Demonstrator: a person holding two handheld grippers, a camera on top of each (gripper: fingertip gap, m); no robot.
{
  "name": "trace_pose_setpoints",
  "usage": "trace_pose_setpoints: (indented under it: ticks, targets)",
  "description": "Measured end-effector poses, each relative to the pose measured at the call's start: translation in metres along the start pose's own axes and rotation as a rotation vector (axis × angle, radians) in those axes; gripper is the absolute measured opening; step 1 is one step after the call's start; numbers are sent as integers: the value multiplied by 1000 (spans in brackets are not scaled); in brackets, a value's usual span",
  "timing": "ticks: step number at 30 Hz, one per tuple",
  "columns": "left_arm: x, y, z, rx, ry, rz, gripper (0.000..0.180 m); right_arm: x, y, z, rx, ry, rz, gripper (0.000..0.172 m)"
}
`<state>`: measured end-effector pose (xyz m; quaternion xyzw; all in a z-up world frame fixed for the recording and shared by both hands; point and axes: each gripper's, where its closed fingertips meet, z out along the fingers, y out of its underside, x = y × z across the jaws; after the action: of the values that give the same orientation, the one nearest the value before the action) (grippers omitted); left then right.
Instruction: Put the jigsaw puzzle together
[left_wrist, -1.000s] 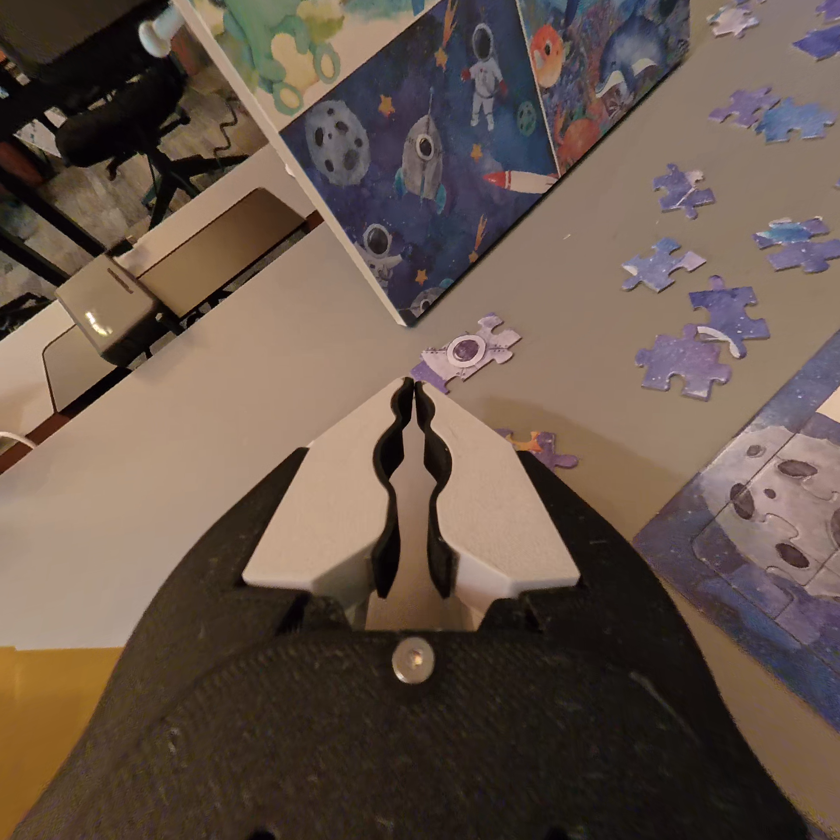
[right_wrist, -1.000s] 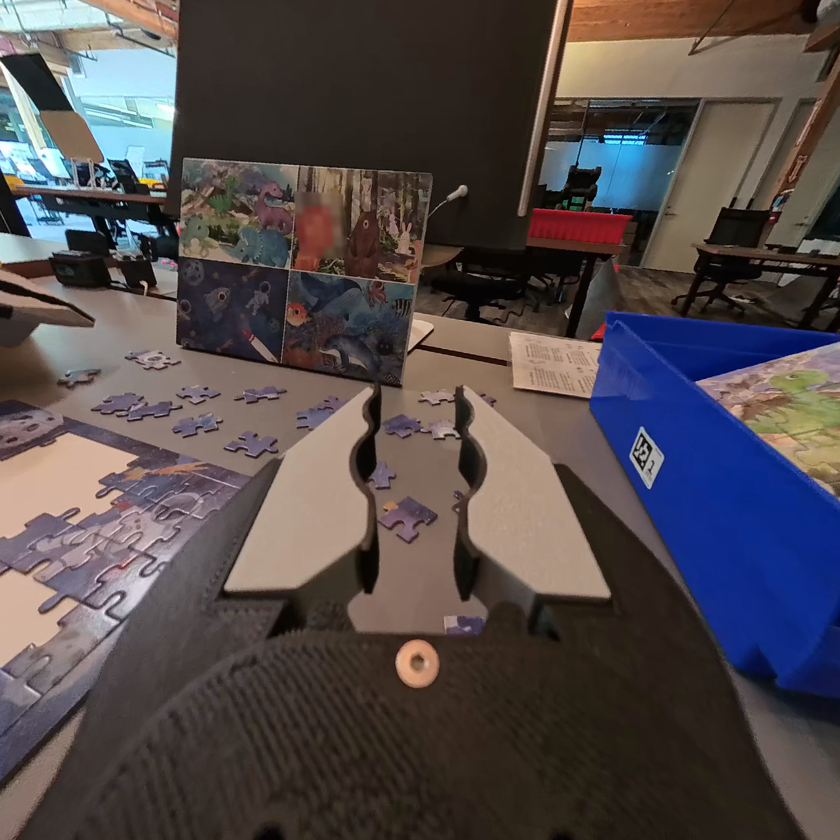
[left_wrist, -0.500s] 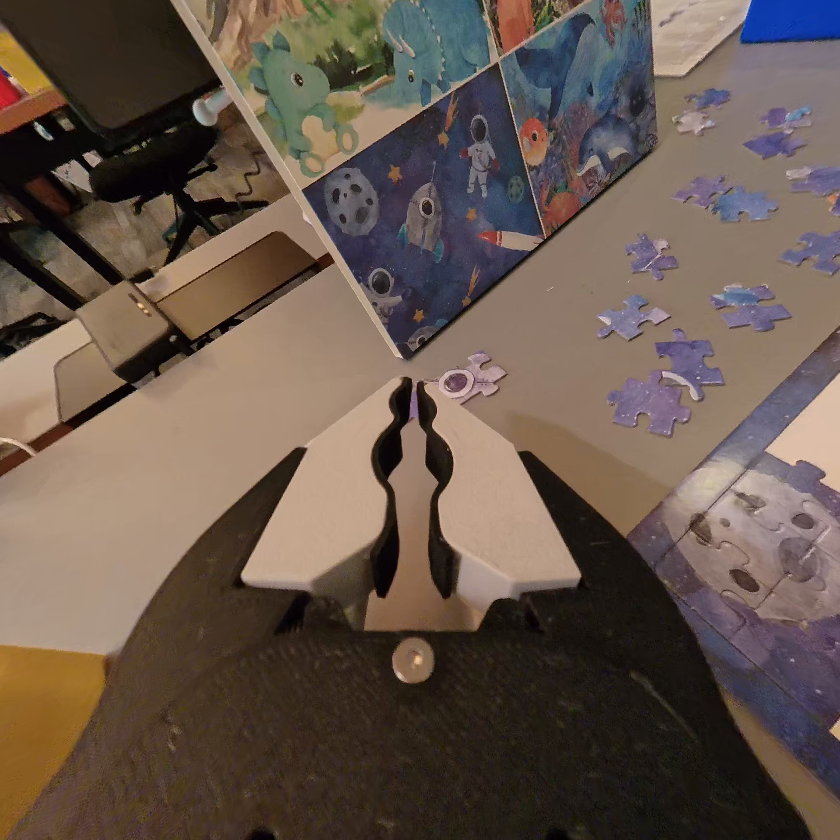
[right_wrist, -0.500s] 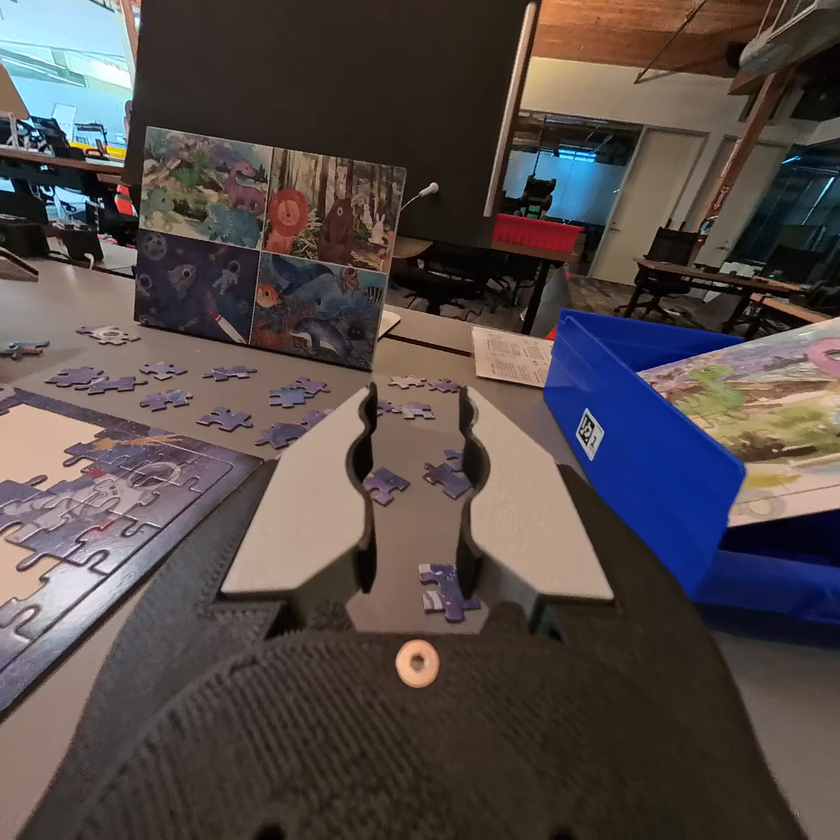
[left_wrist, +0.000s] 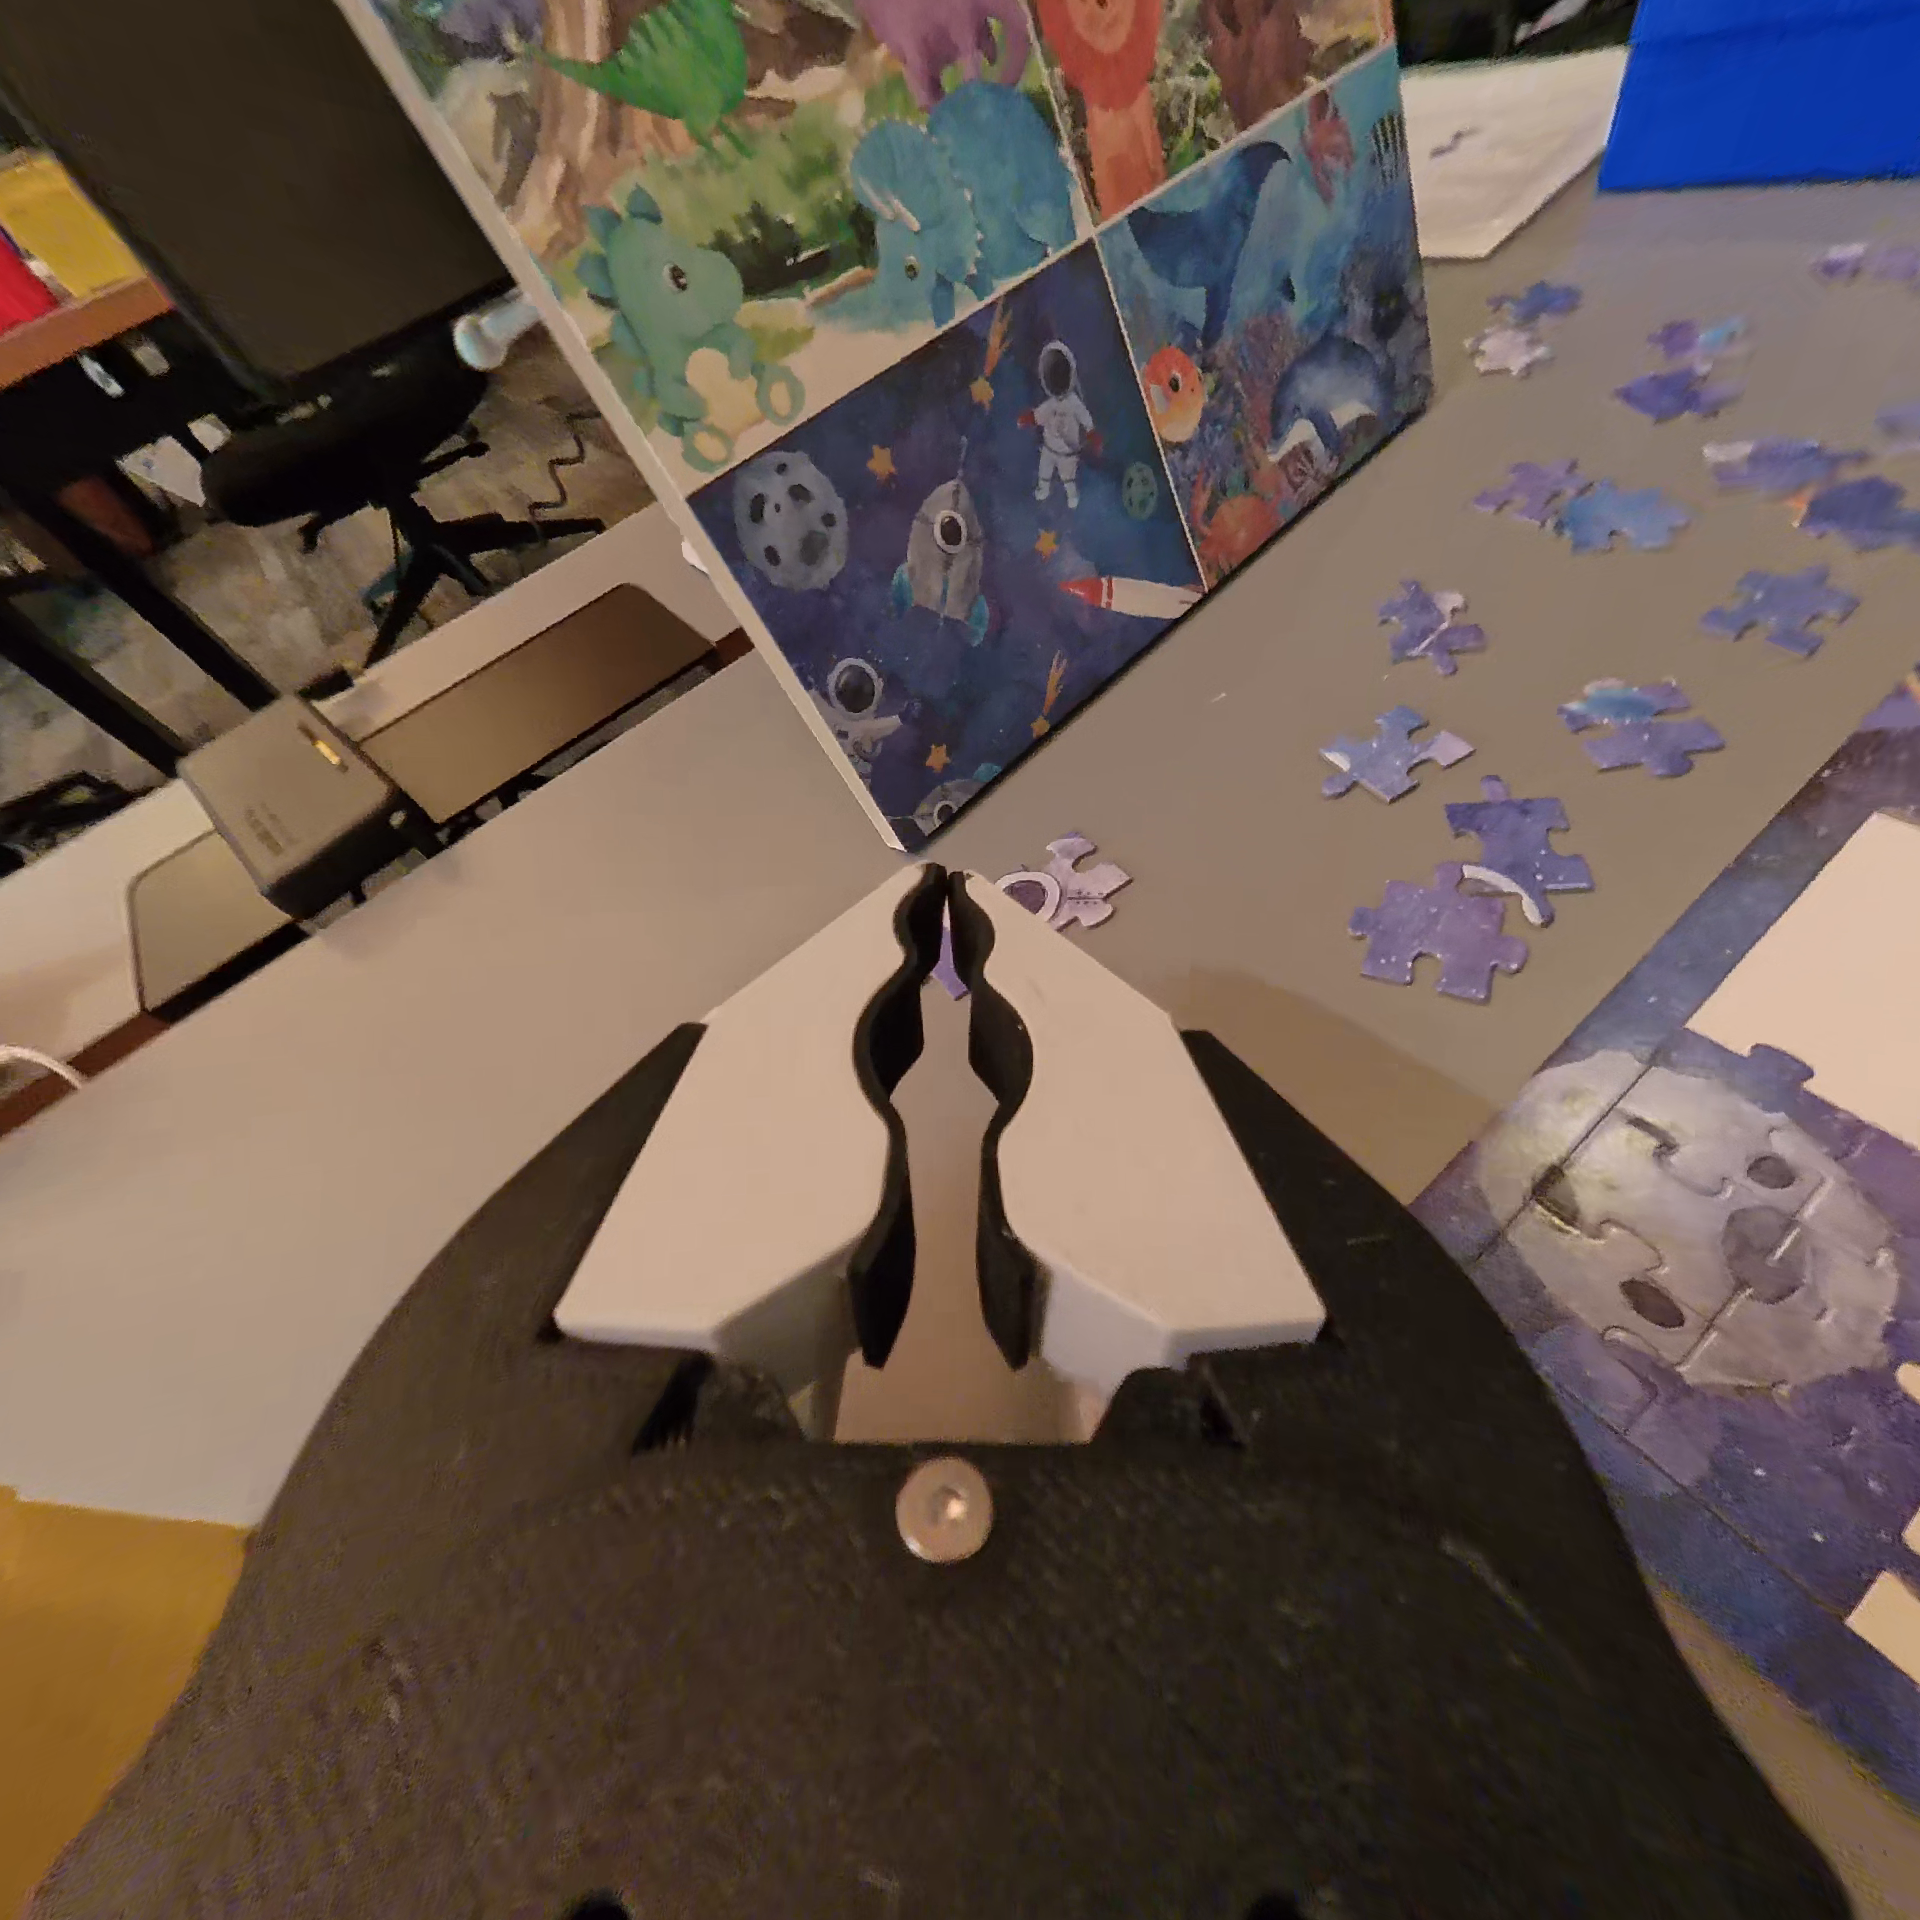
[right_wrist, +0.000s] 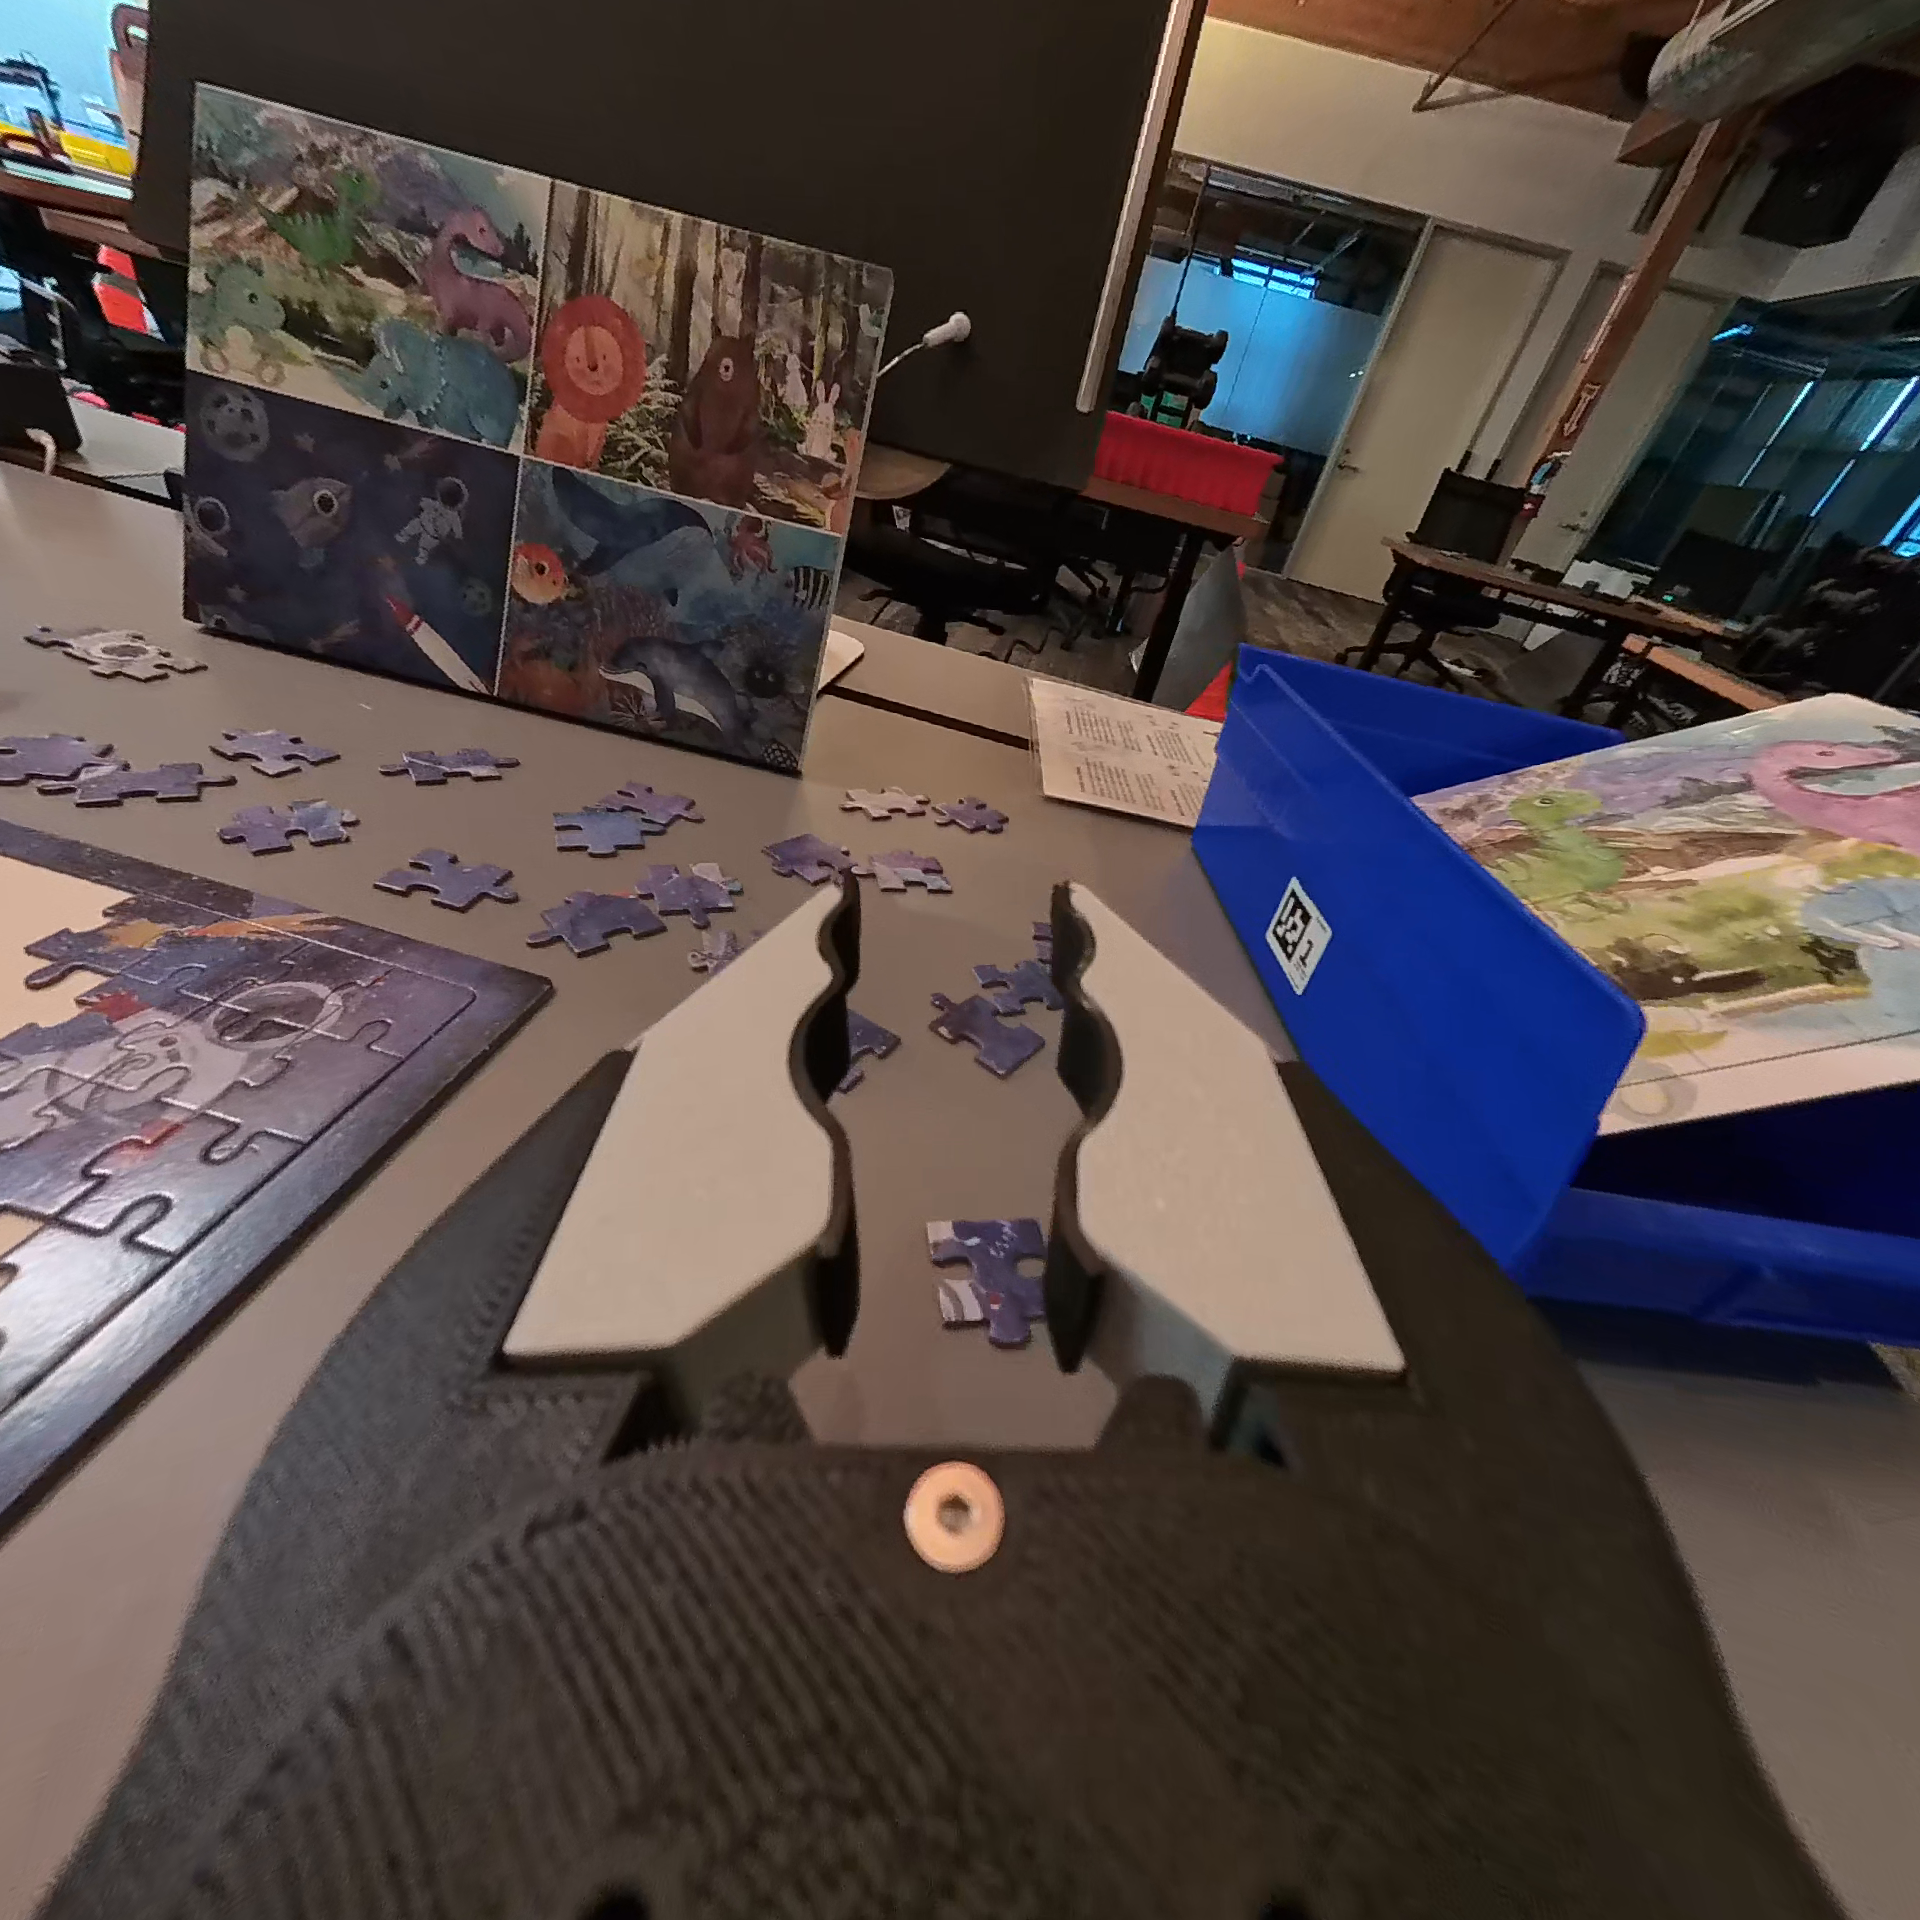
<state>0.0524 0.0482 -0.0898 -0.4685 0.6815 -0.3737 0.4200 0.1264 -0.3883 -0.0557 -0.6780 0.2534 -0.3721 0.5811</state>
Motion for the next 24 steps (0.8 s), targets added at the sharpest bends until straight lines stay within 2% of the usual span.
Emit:
trace_pose_setpoints:
  ticks: [5,10,16,24]
  targets:
    - [7,-1,1,-14,8,77,0,2,0,1,2,5,11,36]
    - [-3,0,-2,-13,-21,78,0,2,-4,-3,31,0,18,38]
    - [-17,15,2,-55,-71,65,0,3,-5,-3,43,-14,44,42]
    - [-21,20,3,-72,-71,45,0,5,-8,-5,71,-29,98,43]
